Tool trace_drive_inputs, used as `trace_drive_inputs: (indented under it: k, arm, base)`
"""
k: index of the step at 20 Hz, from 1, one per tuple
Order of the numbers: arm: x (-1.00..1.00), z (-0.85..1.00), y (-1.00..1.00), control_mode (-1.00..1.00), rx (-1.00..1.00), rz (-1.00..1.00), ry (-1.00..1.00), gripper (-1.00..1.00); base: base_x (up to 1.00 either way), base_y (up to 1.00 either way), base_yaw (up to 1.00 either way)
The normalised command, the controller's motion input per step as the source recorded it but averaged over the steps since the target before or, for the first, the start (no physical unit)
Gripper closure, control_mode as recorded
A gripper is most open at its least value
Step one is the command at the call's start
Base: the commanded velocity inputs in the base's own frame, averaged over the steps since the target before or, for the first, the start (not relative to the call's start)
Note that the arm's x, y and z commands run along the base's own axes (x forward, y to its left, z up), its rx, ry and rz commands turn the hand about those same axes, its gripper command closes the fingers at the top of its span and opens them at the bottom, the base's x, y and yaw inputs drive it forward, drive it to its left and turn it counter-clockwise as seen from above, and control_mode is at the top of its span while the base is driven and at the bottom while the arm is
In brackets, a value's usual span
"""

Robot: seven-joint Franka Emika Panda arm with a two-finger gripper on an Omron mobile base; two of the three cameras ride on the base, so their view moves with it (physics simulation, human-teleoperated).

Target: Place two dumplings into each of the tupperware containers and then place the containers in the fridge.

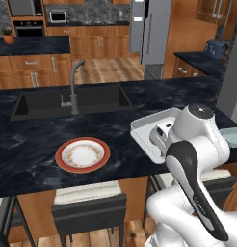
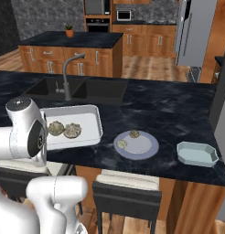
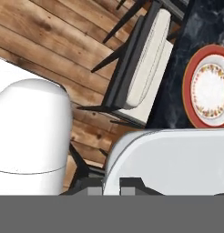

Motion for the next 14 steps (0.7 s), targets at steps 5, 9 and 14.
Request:
trace_drive_inputs:
  k: [5, 9, 14]
  arm:
    - [-0.33, -0.03, -0.01, -1.0, 0.06, 0.0, -0.12, 1.0]
    - [0.0, 0.0, 0.0, 1.0, 0.0, 0.0, 0.0, 1.0]
    - [0.0, 0.0, 0.0, 1.0, 0.0, 0.0, 0.0, 1.0]
  base:
    - [0.0, 0.0, 0.0]
    - [-0.83, -0.19, 0.0]
    - [-0.86, -0.04, 0.03]
